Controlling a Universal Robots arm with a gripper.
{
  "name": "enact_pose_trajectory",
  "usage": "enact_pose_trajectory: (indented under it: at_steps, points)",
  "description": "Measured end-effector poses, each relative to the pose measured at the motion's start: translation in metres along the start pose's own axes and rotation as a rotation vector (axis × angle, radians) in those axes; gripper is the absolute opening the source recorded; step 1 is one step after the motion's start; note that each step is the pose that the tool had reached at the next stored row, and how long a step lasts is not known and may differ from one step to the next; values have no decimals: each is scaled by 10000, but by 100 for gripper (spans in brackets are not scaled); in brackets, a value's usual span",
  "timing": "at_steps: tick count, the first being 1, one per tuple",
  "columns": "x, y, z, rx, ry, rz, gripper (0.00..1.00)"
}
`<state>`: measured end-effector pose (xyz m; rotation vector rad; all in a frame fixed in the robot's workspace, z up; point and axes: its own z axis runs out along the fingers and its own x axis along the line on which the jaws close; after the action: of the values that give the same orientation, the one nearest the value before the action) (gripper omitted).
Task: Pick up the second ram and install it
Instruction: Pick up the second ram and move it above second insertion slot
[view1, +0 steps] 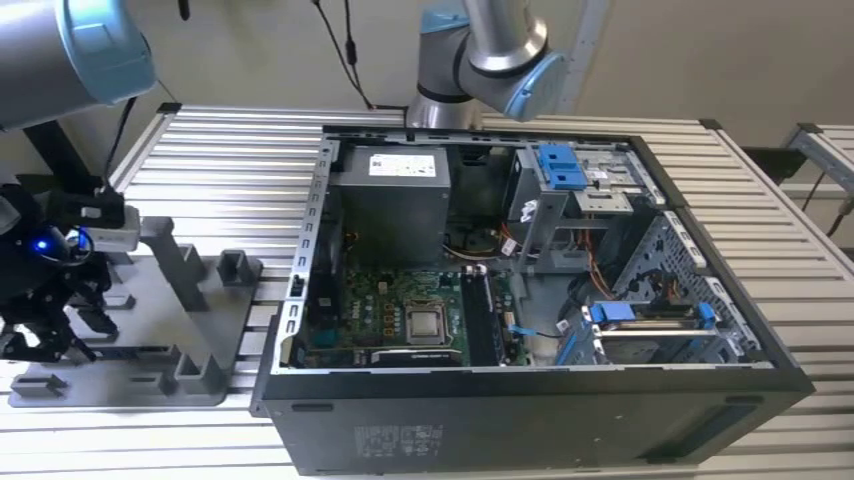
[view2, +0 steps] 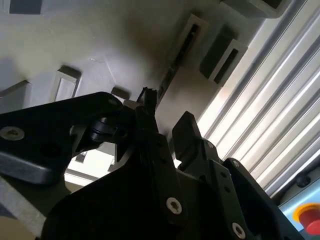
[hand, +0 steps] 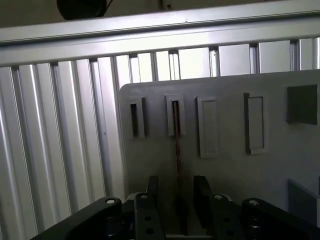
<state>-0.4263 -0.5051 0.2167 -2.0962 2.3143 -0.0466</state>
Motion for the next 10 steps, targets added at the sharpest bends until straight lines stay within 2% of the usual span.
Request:
enact_pose_trajectory:
  at_steps: [5,10]
  points:
    - [-5,4,91,34,-16,-340,42]
    - [-13,9,161,38,-21,-497,42]
